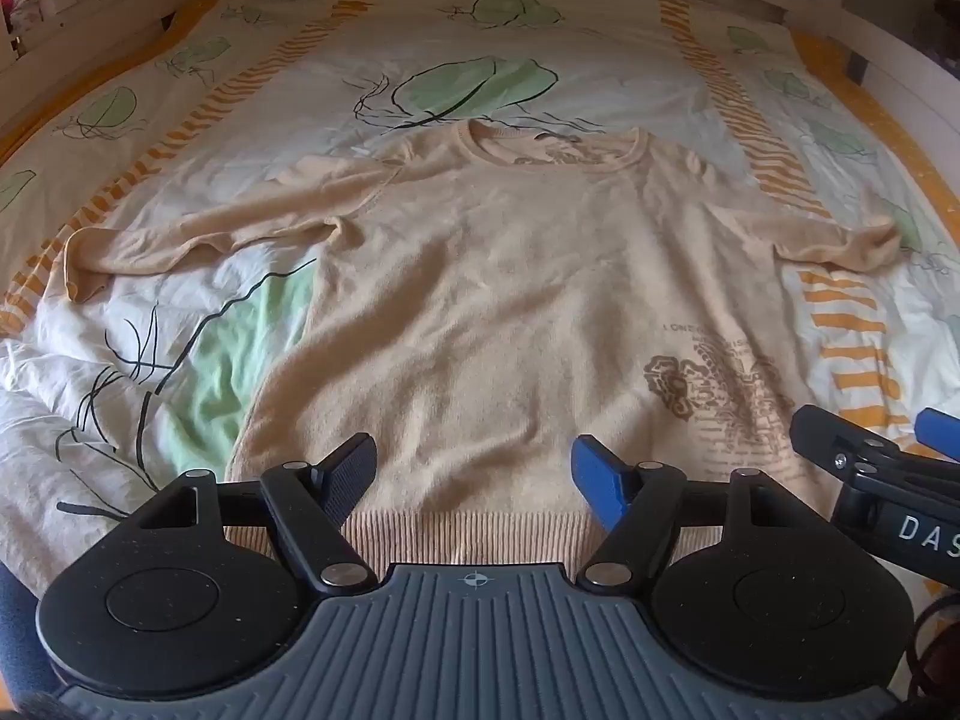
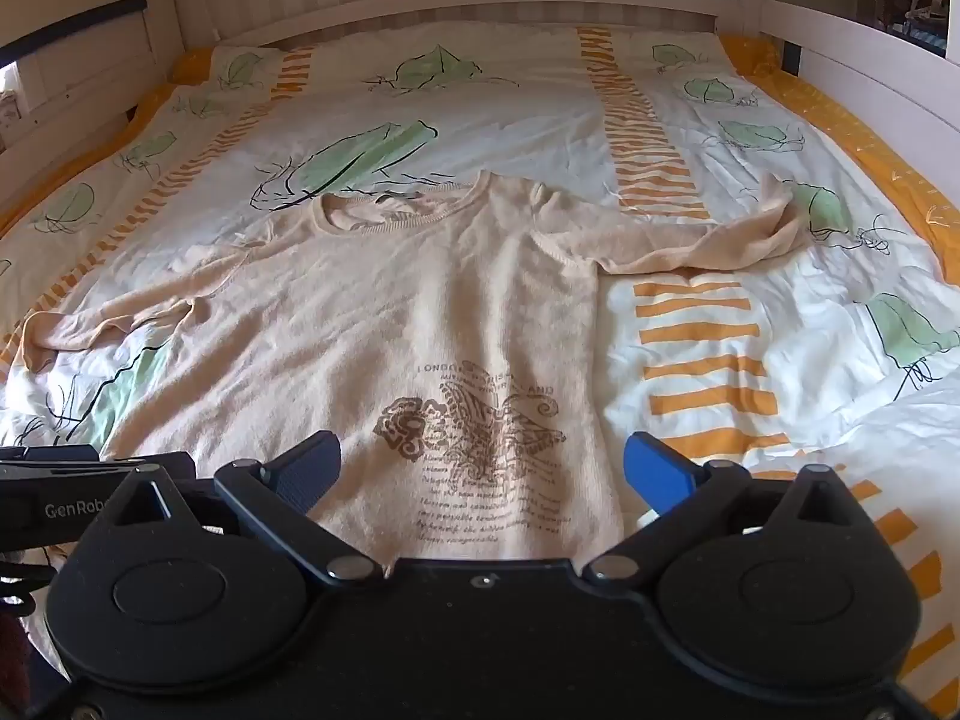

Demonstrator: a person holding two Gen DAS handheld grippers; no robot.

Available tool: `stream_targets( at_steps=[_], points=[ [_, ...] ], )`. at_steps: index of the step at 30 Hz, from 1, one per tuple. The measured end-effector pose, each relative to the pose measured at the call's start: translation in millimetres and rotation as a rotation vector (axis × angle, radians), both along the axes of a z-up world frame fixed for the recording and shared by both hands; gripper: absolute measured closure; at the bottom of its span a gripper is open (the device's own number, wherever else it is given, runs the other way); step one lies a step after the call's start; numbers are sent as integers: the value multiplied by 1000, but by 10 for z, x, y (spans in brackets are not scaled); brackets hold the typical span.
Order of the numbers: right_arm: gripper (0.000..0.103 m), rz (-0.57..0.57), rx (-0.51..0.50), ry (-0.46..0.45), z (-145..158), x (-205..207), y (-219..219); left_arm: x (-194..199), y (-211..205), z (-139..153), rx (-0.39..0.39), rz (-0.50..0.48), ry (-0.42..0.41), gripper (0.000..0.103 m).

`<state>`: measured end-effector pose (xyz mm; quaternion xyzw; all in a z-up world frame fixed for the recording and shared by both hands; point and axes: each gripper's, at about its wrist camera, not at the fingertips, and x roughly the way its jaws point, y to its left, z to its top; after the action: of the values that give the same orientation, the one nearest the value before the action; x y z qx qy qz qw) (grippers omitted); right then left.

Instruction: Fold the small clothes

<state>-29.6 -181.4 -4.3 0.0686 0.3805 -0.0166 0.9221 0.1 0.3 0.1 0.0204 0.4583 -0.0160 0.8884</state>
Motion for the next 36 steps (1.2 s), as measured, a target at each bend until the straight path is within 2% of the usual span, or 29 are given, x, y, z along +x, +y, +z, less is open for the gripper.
stream_targets(
  at_steps=[9, 13, 19, 36],
  points=[
    [2, 4, 6, 8, -10, 2, 13, -9, -39, -5, 3, 6, -6, 33],
    [2, 2, 0, 10, -106, -8, 75, -27, -49, 13, 8, 13, -11, 33],
    [2, 2, 2, 24, -28, 15, 17, -25, 13, 37, 10, 16, -15, 33],
    [2, 7, -6, 37, -53, 55, 29, -3, 54, 13, 21, 33, -16, 33]
  ],
)
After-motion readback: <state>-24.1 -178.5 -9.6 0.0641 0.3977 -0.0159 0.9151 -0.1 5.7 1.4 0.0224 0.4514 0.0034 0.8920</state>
